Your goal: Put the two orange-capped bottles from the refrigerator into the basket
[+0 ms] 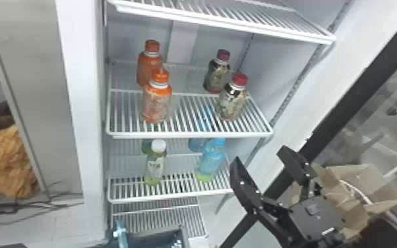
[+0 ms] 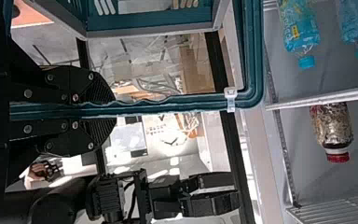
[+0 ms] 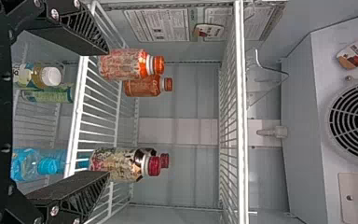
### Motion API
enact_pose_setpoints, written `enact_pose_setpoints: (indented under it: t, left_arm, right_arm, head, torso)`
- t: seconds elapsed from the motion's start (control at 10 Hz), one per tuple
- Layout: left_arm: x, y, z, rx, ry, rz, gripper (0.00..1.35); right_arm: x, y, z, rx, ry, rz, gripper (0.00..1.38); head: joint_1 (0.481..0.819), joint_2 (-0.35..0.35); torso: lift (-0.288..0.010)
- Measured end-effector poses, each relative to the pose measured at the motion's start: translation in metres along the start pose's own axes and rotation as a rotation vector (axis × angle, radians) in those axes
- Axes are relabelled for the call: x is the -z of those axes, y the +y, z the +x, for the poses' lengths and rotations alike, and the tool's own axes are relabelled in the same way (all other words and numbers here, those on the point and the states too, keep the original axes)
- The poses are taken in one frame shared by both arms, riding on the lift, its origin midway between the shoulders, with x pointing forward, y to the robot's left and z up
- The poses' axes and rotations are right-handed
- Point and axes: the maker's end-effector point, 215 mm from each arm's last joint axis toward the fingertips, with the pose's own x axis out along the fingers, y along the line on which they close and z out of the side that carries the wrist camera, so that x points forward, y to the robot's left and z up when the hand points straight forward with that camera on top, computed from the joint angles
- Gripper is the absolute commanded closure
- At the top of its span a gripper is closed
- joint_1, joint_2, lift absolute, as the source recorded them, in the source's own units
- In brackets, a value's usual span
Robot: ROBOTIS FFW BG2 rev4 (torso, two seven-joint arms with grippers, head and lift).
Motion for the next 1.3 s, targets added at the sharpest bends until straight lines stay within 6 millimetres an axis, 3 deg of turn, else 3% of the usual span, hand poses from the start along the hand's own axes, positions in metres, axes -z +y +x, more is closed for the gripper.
enact_pose_setpoints:
  t: [0.7, 1.0, 1.3]
  left_arm:
    - [0.000, -0.003, 0.003, 0.009, 0.007, 0.004, 1.21]
    - [0.000, -0.005, 0.005, 0.013, 0.013, 0.007, 1.21]
    - [0.001, -0.006, 0.005, 0.017, 0.011, 0.002, 1.21]
  right_arm:
    - [-0.001, 0.005, 0.006, -0.014, -0.012, 0.002, 0.15]
    - [0.009, 0.014, 0.032, -0.051, -0.042, 0.004, 0.15]
    - [0.042, 0.014, 0.072, -0.067, -0.072, -0.010, 0.15]
  head:
    - [0.695, -0.350]
    - [0.695, -0.350]
    - [0.695, -0.350]
  torso:
    - [-0.040]
    - [-0.040]
    - [-0.040]
